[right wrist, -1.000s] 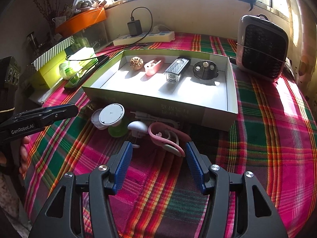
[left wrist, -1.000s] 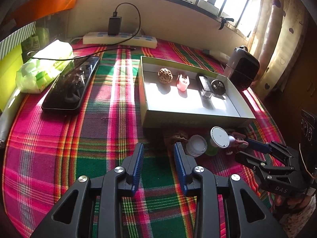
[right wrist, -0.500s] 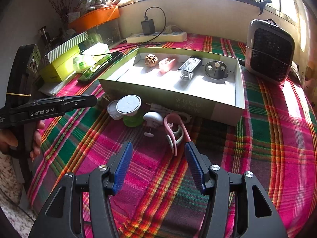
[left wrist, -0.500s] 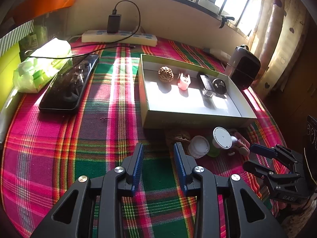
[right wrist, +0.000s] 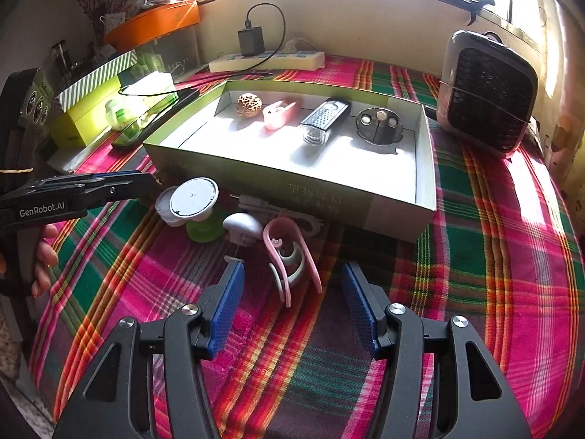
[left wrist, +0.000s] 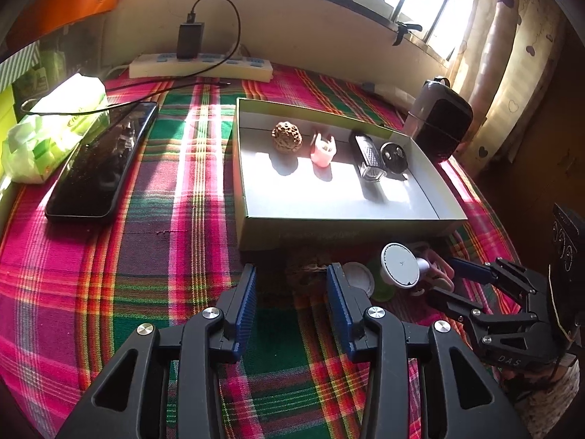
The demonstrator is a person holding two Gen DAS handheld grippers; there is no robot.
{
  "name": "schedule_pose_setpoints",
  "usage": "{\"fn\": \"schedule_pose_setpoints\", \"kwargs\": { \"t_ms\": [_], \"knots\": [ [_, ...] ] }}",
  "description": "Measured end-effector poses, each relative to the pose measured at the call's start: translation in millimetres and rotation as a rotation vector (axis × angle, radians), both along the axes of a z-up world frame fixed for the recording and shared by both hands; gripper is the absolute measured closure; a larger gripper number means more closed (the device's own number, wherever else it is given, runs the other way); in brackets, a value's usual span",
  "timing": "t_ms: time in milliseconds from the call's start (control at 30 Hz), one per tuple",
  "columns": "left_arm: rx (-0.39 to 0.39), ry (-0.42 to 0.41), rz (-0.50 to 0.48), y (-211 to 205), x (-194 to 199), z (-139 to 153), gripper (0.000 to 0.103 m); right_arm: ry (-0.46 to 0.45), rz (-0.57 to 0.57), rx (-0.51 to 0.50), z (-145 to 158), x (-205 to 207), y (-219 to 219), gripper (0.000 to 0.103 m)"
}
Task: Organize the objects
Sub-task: 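Close the right gripper on the pink ear-hook earphone on the cloth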
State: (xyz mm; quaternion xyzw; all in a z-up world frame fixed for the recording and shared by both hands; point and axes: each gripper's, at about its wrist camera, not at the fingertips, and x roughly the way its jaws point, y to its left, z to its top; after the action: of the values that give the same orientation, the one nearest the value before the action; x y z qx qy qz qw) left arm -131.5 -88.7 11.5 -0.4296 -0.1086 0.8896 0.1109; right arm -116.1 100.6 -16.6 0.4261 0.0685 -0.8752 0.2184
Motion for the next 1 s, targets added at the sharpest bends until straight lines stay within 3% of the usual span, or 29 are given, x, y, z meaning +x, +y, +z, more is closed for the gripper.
{"fn": "schedule_pose_setpoints", "kwargs": {
  "t_ms": [367, 533, 667, 767, 1000],
  "knots": [
    [-0.008, -0.007, -0.009, 6.2, -8.8, -0.6, 0.066, 0.014, 0.02, 0.014, 0.9, -1.9, -5.3, 0.047],
    [0.002, -0.007, -0.003, 5.7, -9.8, -1.3, 0.066, 0.017, 0.021, 0.023, 0.8, -2.1, -4.7, 0.065],
    [0.008, -0.009, -0.001, 4.8, -9.7, -1.4, 0.066, 0.014, 0.014, 0.009, 1.0, -3.8, -1.2, 0.073],
    [0.006, -0.008, -0.003, 5.3, -9.0, -0.9, 0.066, 0.018, 0.008, 0.007, 1.7, -3.5, -0.5, 0.078],
    [0.007, 0.006, 0.019, -1.6, -6.0, 2.3, 0.067, 0.019, 0.009, 0.006, 2.1, -2.3, 0.5, 0.078]
  ]
}}
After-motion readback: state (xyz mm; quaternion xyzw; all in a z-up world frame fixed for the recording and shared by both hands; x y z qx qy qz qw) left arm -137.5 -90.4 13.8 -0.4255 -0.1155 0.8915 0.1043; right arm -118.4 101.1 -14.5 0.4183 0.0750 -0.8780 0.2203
